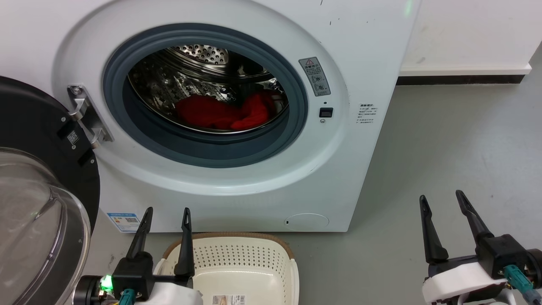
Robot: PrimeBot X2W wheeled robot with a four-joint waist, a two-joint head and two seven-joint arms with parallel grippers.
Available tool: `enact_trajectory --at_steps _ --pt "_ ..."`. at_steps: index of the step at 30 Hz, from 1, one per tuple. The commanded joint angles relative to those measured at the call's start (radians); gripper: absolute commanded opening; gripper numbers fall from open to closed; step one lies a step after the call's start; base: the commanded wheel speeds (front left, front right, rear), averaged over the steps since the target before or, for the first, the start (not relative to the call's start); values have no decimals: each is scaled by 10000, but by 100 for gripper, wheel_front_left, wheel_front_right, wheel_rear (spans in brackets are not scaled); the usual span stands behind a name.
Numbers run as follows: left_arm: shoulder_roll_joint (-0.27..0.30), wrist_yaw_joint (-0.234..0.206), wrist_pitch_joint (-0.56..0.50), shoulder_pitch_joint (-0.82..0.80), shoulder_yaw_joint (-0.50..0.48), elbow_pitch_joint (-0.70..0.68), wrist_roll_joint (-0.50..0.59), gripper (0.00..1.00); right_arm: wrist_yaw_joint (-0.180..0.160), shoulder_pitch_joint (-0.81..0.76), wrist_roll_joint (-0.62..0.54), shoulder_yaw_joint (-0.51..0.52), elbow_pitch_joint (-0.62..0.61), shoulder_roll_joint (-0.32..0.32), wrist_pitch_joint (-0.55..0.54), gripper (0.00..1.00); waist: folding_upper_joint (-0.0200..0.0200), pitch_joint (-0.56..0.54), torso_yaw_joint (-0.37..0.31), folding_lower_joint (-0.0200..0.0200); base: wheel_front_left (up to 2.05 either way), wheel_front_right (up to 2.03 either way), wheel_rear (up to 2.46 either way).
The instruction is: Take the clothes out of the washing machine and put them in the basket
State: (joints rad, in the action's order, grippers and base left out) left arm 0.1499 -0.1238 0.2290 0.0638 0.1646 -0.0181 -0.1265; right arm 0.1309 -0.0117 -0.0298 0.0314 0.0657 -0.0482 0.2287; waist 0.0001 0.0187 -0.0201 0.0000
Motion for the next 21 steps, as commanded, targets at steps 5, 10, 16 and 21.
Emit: enact_trajectory --at_steps 5,10,16,21 --pt "-333 256 208 210 -494 -35 -188 100 -4 -127 473 151 260 -36 205 100 -1 -28 -11 0 0 0 0" --pt "-517 641 270 322 -737 61 149 100 -3 -69 620 87 543 -25 286 100 -1 -29 -17 0 0 0 0" --pt "-613 1121 376 464 -750 396 879 100 -5 -106 465 66 757 -26 383 100 -1 -52 -51 0 0 0 0" --pt "-700 1204 378 394 -852 552 989 100 -5 -20 533 109 836 -26 376 100 -1 -54 -70 0 0 0 0"
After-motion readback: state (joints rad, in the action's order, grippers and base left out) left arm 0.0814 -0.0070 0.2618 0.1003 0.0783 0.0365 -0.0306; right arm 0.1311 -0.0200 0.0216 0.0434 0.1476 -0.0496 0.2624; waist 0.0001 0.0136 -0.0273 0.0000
